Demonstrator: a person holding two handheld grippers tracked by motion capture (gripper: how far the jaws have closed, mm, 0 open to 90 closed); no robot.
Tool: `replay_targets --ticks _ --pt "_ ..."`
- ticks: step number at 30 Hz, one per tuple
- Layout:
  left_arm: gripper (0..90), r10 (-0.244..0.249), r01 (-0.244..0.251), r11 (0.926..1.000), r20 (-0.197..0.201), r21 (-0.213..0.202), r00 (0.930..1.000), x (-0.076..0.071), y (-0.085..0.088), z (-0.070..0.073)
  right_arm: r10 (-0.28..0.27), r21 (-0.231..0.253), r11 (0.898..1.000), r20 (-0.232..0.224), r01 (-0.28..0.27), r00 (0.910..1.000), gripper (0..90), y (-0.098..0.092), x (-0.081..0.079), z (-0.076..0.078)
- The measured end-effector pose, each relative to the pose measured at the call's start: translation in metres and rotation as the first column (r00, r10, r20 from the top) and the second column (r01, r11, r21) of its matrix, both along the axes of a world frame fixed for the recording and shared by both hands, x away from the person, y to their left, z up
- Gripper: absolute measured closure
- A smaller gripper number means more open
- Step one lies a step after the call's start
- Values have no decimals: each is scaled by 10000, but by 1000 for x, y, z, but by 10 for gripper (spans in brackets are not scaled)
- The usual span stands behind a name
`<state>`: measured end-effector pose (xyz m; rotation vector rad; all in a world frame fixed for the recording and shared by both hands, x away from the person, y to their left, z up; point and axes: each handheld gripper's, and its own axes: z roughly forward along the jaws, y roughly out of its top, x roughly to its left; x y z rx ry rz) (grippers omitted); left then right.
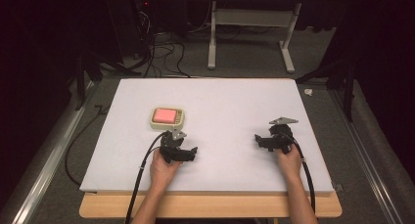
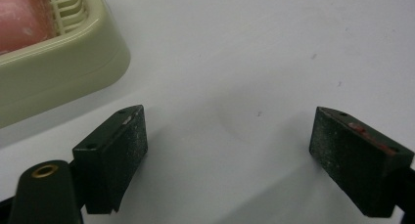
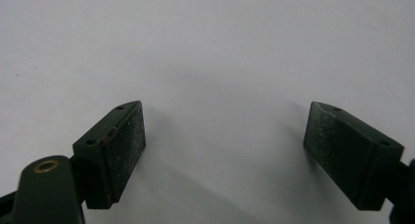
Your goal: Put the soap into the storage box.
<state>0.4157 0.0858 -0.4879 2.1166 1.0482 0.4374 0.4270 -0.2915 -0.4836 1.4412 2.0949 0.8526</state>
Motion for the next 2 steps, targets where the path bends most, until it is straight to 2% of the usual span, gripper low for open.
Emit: replay_targets --ticks 2 --pt "147 -1 1 10000 0 3 10000 0 0 0 12 -7 10000 7 -12 10000 163 0 0 0"
